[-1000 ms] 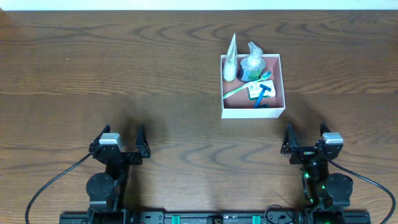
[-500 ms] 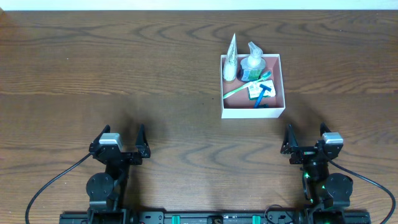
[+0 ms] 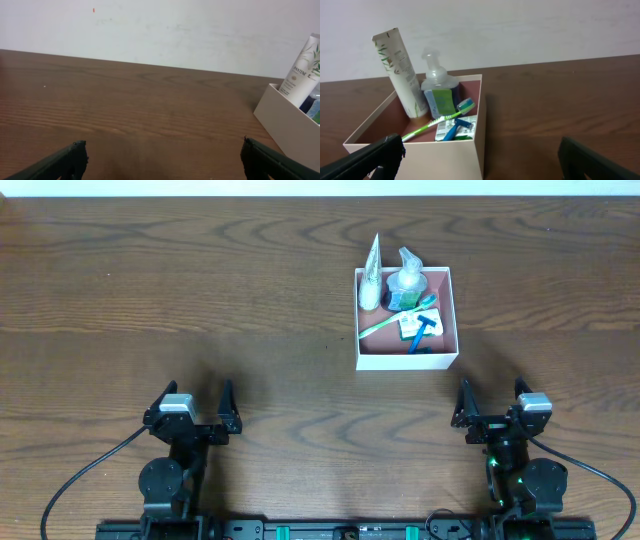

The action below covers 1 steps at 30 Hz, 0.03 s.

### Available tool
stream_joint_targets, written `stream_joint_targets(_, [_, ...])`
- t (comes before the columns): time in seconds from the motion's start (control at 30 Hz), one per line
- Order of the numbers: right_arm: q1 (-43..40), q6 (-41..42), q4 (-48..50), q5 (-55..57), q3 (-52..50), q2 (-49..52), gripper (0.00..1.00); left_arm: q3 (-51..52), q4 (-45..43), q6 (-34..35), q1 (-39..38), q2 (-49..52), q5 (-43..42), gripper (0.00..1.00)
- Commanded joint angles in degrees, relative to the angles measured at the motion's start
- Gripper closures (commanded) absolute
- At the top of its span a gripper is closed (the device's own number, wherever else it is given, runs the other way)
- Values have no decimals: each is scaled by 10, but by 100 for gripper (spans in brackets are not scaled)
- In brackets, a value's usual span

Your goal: Pack container

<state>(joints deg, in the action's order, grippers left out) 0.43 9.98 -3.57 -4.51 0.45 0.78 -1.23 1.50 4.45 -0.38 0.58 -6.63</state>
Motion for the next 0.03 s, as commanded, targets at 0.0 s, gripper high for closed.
stream_joint_targets(0.0, [-6, -9, -1, -4, -2, -4, 1, 10, 19, -3, 3, -3, -2, 2])
